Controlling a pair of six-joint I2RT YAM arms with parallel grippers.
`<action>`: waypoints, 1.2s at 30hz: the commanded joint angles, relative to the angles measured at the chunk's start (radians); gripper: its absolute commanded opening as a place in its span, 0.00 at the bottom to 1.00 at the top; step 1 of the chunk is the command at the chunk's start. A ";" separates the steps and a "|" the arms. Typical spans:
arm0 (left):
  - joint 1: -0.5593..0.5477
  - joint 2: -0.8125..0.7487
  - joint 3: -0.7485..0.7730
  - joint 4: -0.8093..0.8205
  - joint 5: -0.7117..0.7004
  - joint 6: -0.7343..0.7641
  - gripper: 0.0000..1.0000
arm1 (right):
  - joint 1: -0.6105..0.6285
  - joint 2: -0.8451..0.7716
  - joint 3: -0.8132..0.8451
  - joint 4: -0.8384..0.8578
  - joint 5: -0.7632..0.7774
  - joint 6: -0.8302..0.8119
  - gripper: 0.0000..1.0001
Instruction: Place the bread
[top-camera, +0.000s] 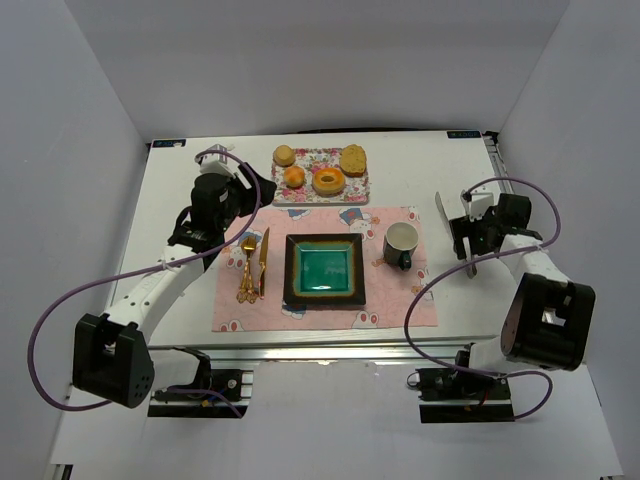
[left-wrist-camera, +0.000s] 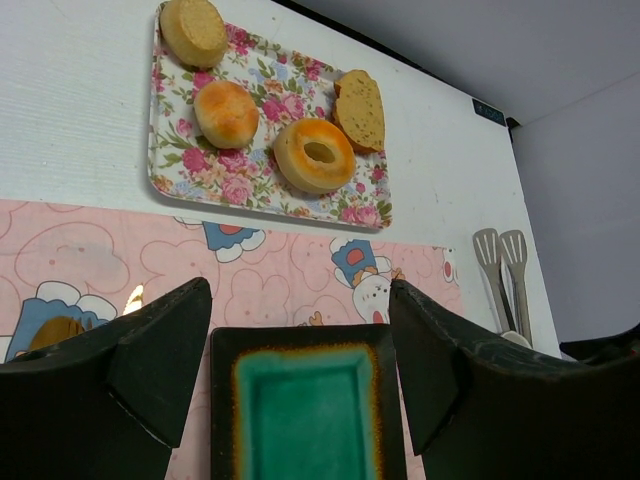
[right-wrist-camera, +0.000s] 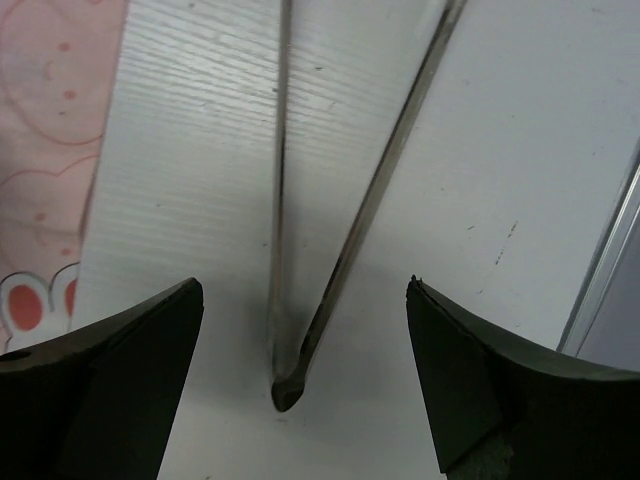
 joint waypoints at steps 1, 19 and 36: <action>0.005 -0.021 0.000 0.001 -0.002 -0.002 0.81 | -0.002 0.054 -0.009 0.145 0.094 0.037 0.86; 0.005 -0.067 -0.032 -0.013 -0.034 -0.017 0.81 | -0.002 0.376 0.191 0.086 0.013 0.118 0.68; 0.005 -0.118 -0.039 -0.035 -0.043 -0.031 0.81 | 0.027 0.226 0.476 -0.227 -0.352 -0.115 0.22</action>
